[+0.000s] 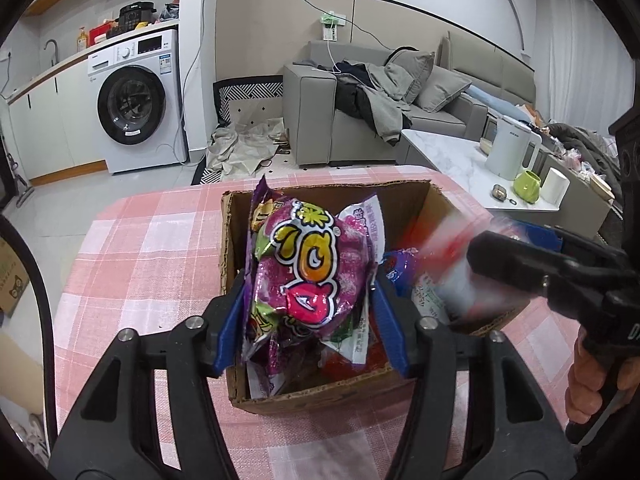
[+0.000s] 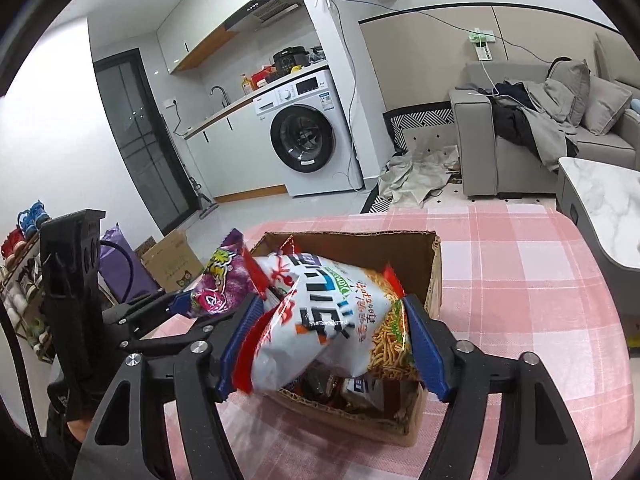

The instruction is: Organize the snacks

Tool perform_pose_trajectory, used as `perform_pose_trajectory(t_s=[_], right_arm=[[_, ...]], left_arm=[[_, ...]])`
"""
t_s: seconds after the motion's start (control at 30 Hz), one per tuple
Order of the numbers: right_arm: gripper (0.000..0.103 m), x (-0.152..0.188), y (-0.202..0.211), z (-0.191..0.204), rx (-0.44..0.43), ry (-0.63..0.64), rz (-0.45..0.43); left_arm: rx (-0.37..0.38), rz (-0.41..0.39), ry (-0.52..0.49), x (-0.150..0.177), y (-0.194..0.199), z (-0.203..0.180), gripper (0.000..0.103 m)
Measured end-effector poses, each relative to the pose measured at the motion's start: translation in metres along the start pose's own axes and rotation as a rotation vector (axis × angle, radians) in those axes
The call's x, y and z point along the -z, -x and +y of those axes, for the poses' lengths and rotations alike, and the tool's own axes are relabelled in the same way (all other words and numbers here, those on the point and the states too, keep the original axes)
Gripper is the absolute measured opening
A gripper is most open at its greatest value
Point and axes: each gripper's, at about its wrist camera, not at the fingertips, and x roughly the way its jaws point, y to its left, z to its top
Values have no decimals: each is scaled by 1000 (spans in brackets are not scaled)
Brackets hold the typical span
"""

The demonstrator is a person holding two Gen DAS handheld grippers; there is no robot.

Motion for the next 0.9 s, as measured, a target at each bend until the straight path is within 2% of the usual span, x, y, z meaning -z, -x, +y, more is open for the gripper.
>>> perform_pose_trajectory(t_s=[0.13, 0.2, 0.33, 0.47, 0.77, 0.9], right_arm=[[88, 0, 4, 2, 2, 15, -12], [95, 2, 8, 3, 3, 29, -15], [102, 10, 19, 6, 26, 51, -24], [102, 21, 29, 6, 32, 50, -28], [103, 46, 48, 13, 19, 73, -65], [103, 60, 54, 14, 13, 79, -88]], left_arm=[[-11, -2, 8, 1, 3, 5, 68], [11, -12, 20, 4, 10, 9, 85], [-1, -34, 19, 12, 25, 13, 87], [-3, -65, 23, 23, 44, 13, 102], [-23, -156, 28, 55, 85, 12, 102], [-23, -164, 30, 68, 95, 11, 102]])
